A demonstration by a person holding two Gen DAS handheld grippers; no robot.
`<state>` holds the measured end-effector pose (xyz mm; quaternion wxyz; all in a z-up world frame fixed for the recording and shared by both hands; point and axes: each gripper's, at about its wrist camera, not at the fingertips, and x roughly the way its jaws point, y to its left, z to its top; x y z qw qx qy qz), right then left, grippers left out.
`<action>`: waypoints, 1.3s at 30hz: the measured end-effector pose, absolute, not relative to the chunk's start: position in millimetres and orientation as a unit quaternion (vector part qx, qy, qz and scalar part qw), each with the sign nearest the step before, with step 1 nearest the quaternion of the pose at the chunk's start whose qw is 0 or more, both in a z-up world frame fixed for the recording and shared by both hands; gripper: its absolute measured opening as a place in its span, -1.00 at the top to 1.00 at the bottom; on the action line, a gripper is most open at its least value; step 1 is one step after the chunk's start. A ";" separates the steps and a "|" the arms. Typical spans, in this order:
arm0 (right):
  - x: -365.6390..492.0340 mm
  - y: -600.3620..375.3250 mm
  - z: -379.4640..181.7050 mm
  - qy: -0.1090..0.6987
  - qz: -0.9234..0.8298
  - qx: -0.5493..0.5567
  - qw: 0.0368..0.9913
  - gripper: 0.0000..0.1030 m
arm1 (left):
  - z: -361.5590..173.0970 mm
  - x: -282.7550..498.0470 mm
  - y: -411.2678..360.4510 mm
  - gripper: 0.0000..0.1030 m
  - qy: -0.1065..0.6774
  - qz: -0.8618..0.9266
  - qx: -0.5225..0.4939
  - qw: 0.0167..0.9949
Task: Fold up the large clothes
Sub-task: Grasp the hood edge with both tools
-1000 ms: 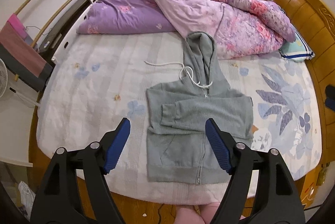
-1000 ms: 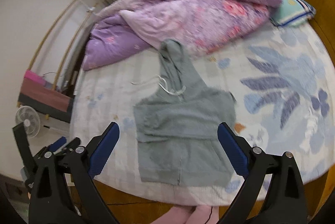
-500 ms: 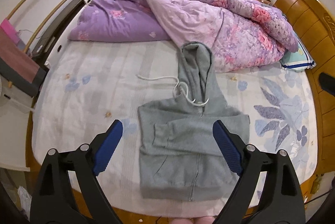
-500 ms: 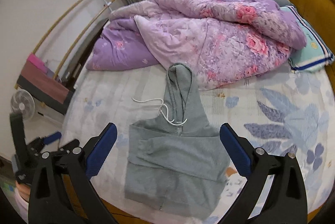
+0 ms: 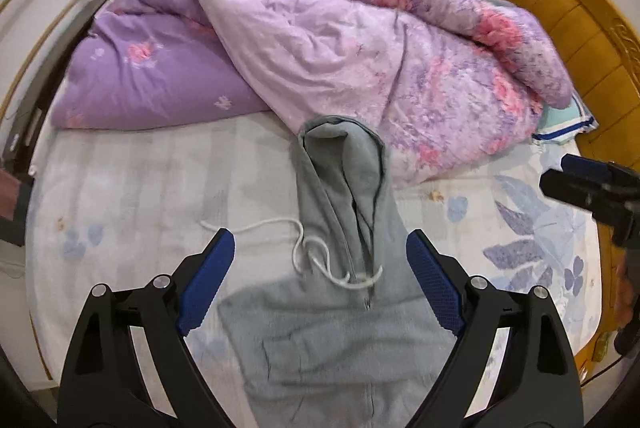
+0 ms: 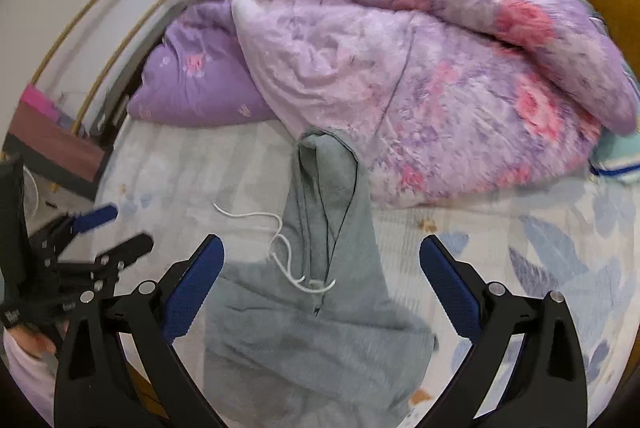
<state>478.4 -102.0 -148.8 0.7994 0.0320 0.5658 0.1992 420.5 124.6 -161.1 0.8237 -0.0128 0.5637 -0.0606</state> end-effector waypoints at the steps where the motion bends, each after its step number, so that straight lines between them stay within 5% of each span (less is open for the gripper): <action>1: 492.4 -96.8 -162.4 0.572 0.199 0.022 0.796 -0.62 | -172.2 434.7 124.7 -0.71 0.570 -0.059 -0.011 0.820; 10: 573.8 -64.9 -269.3 0.600 0.246 -0.042 0.760 -0.42 | -299.4 548.8 133.6 -0.42 0.622 -0.074 0.014 0.780; 15: 603.1 -52.9 -338.2 0.628 0.240 -0.085 0.736 -0.10 | -375.1 589.1 138.6 -0.38 0.642 -0.076 0.007 0.763; 18: 614.9 -44.4 -365.4 0.622 0.227 -0.123 0.740 0.00 | -413.6 604.6 139.4 0.10 0.659 -0.085 -0.006 0.747; 22: 631.8 -42.5 -388.4 0.624 0.239 -0.092 0.738 0.20 | -451.6 616.6 134.6 0.29 0.676 -0.079 0.021 0.733; 25: 638.6 -37.3 -399.3 0.621 0.256 -0.077 0.737 0.23 | -466.3 622.7 134.4 0.35 0.681 -0.090 -0.006 0.727; 28: 641.0 -29.9 -406.7 0.621 0.258 -0.082 0.736 0.39 | -473.9 623.5 133.1 1.00 0.682 -0.105 -0.020 0.723; 29: 641.0 -28.9 -408.0 0.624 0.256 -0.079 0.734 0.70 | -473.0 622.0 132.1 1.00 0.679 -0.105 -0.012 0.727; 39: 611.0 -44.7 -346.4 0.593 0.236 -0.048 0.768 0.85 | -400.5 591.4 162.0 1.00 0.634 -0.095 -0.013 0.767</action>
